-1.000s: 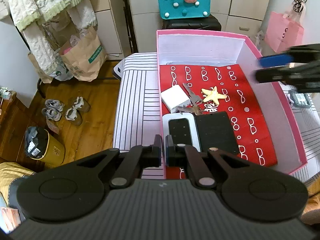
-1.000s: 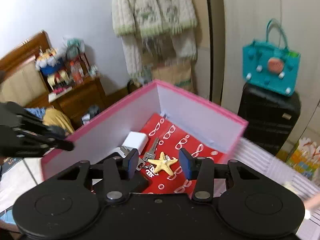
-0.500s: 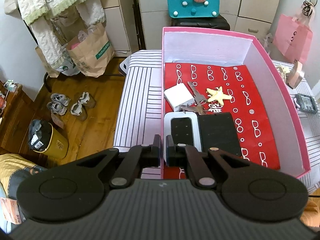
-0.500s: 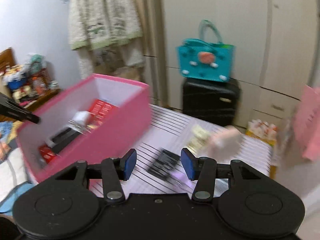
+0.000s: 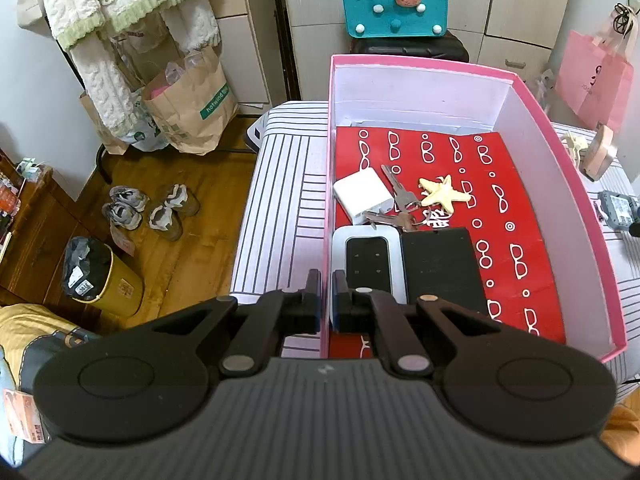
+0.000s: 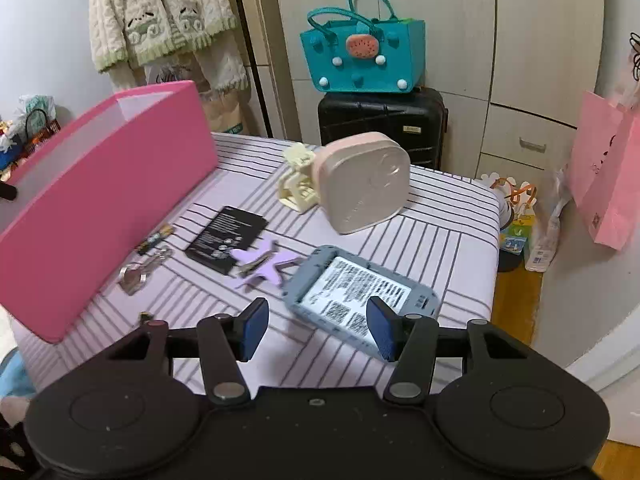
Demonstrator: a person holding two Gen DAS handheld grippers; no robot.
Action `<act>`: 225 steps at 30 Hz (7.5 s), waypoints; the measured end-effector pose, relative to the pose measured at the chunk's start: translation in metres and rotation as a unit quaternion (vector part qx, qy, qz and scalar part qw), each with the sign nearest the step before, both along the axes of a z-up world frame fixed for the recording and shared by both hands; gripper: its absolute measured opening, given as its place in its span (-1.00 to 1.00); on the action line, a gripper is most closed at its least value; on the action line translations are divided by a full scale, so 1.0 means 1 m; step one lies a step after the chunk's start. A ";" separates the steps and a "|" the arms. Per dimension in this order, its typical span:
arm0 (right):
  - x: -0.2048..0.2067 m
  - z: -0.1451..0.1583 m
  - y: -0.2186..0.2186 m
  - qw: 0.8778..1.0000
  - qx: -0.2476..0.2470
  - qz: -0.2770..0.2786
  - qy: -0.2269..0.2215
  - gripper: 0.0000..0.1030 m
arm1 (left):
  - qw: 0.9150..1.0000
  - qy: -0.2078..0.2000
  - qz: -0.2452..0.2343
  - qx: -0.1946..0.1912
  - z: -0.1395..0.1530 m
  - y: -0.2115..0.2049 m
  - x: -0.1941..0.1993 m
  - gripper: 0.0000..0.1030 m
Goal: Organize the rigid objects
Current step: 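Move the right gripper to the grey pocket wifi router and grasp it, then carry the grey router into the pink box and release it with the right gripper, then move the right gripper to the pink round speaker and grasp it, then carry the pink speaker into the pink box with the right gripper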
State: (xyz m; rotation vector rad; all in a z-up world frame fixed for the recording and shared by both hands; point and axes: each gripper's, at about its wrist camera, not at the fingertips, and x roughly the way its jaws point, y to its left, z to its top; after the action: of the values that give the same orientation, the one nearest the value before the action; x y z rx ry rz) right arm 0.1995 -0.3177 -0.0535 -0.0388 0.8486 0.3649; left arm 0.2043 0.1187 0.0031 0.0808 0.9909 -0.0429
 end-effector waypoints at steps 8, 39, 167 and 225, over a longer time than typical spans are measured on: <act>0.034 -0.002 -0.009 0.999 -0.006 0.040 -0.016 0.51 | 1.000 0.003 0.004 -0.002 0.000 0.000 0.002 -0.92; 0.015 -0.017 0.016 0.997 -0.054 0.047 0.014 0.25 | 1.000 0.007 0.013 0.009 -0.003 -0.003 0.004 -0.92; 0.057 0.001 0.023 0.986 -0.109 -0.007 -0.124 0.55 | 0.997 0.025 -0.068 -0.016 -0.007 0.009 -0.005 -0.90; 0.009 0.117 0.125 0.988 -0.066 0.091 -0.106 0.51 | 0.996 0.027 -0.079 -0.005 -0.003 0.006 -0.002 -0.91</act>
State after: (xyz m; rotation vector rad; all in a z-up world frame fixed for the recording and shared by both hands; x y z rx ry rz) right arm 0.2080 -0.1930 0.0639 -0.2754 0.6583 0.4660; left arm 0.2018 0.1252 0.0003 0.1489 1.0370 -0.1966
